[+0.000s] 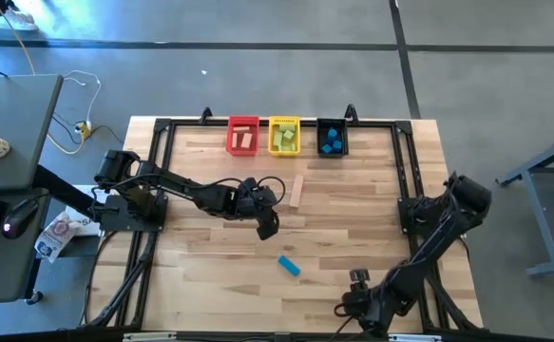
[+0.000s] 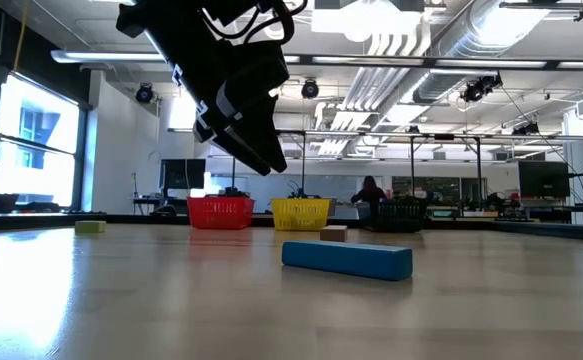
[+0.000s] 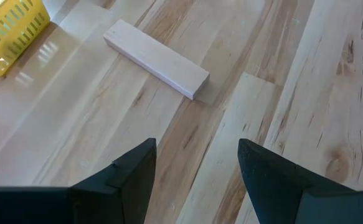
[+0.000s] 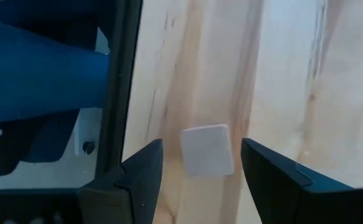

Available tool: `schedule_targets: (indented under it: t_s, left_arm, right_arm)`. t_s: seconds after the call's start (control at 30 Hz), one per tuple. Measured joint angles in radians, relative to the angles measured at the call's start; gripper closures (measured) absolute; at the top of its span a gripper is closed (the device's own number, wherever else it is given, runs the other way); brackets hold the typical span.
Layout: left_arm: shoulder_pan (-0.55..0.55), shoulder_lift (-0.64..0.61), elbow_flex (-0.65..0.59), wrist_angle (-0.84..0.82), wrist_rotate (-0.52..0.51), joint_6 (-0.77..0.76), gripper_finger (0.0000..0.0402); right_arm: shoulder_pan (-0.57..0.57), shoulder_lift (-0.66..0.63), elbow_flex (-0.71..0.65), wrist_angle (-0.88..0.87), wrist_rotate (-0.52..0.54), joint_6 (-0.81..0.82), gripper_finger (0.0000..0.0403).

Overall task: Sort & place blocks by color
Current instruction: Put the brown block into the red basket

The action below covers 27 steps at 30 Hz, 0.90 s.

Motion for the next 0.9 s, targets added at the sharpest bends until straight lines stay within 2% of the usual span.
schedule_targets:
  t_s: [0.7,0.8,0.9]
  left_arm:
    - [0.000,0.000,0.000,0.000,0.000,-0.018,0.0190]
    - [0.000,0.000,0.000,0.000,0.000,-0.018,0.0190]
    - [0.000,0.000,0.000,0.000,0.000,-0.018,0.0190]
  right_arm:
    - [0.011,0.120,0.000,0.046,0.003,0.038,0.0203]
    - [0.004,0.124,0.000,0.046,-0.002,0.037,0.0218]
    - [-0.006,0.124,0.000,0.043,-0.013,0.037,0.0254]
